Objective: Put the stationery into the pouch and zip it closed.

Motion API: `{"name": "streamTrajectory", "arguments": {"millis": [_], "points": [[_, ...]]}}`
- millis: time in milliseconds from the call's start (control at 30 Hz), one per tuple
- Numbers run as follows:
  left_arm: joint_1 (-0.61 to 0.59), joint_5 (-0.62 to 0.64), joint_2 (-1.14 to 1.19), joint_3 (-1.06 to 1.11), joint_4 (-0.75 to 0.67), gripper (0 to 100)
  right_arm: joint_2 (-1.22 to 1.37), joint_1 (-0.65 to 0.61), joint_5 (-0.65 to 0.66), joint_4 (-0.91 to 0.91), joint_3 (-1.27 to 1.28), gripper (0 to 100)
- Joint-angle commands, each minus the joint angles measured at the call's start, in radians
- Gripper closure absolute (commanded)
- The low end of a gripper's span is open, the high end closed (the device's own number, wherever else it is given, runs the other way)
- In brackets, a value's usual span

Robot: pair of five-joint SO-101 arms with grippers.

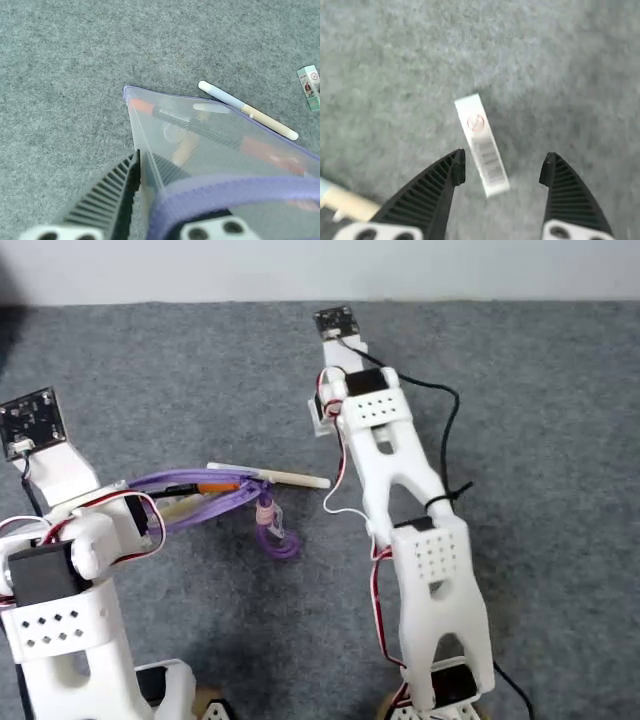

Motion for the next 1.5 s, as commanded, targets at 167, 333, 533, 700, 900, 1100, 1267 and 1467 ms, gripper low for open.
{"name": "streamTrajectory", "arguments": {"millis": [167, 333, 533, 700, 900, 1100, 1267, 1467], "points": [[-0.003, 0.008, -0.002, -0.024, -0.023, 99, 0.206, 0.025, 0.038, 0.013, -0.275, 74.5], [-0.003, 0.008, -0.002, -0.024, -0.023, 99, 0.252, 0.033, 0.1, 0.022, -0.308, 77.1], [-0.005, 0.008, -0.002, -0.024, -0.026, 99, 0.252, 0.033, 0.192, 0.14, -0.385, 99.1], [-0.005, 0.008, -0.002, -0.024, -0.023, 99, 0.252, 0.027, 0.203, 0.323, -0.526, 99.2], [-0.005, 0.008, -0.002, -0.024, -0.026, 99, 0.252, 0.022, 0.203, 0.578, -0.672, 99.1], [-0.005, 0.008, -0.002, -0.024, -0.028, 99, 0.219, 0.033, 0.203, 0.576, -0.651, 99.1], [-0.005, 0.008, -0.002, -0.024, -0.028, 99, 0.104, 0.025, 0.203, 0.578, -0.428, 99.1], [-0.005, 0.008, -0.002, -0.022, -0.028, 99, -0.002, 0.013, 0.199, 0.556, -0.144, 98.7]]}}
